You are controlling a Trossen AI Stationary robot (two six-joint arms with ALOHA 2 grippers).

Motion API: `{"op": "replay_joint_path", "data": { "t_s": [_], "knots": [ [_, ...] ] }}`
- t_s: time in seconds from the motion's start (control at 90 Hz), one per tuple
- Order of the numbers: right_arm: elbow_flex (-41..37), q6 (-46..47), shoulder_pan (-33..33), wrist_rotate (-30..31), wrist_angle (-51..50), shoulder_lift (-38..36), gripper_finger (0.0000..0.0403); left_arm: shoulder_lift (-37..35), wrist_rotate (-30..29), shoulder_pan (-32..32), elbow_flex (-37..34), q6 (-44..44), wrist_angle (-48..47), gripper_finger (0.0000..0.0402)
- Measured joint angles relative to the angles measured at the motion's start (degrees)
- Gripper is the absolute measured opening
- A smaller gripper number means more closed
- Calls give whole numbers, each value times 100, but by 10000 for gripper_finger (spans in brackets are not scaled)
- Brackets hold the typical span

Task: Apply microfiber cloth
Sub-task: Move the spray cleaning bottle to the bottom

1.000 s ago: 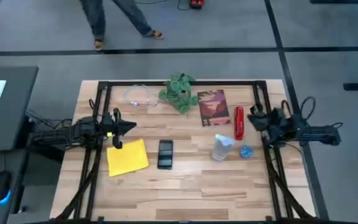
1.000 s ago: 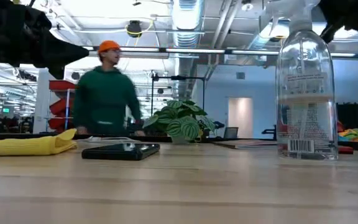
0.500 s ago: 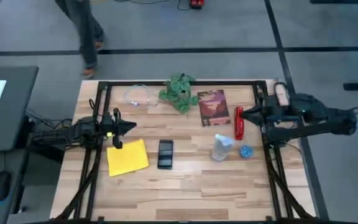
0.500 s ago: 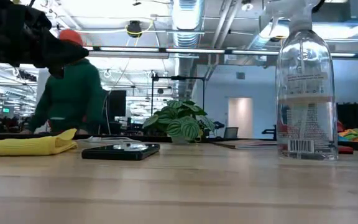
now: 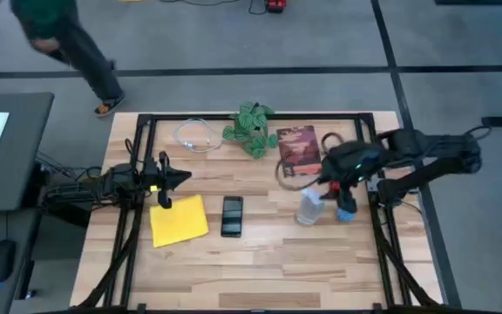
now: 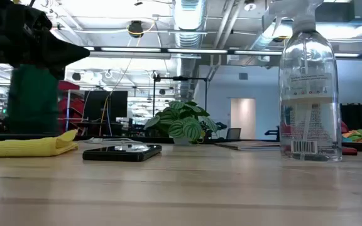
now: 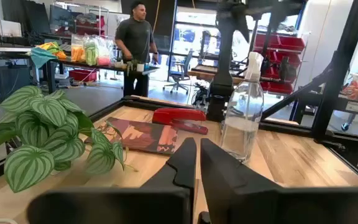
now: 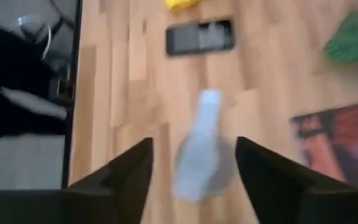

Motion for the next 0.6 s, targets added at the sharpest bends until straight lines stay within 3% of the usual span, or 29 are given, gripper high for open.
{"op": "replay_joint_path", "data": {
  "t_s": [0.267,0.367,0.489,0.6],
  "knots": [
    [306,1512,253,515,-1134,1147,229,1,2,2,-2,0,0,0],
    [306,1990,216,509,-1151,1346,190,0,-1,1,-2,0,0,0],
    [311,2307,292,514,-724,1381,107,-1,2,0,0,0,2,0],
    [438,2834,463,441,-559,1401,102,2,2,2,-1,1,1,0]
  ]
}}
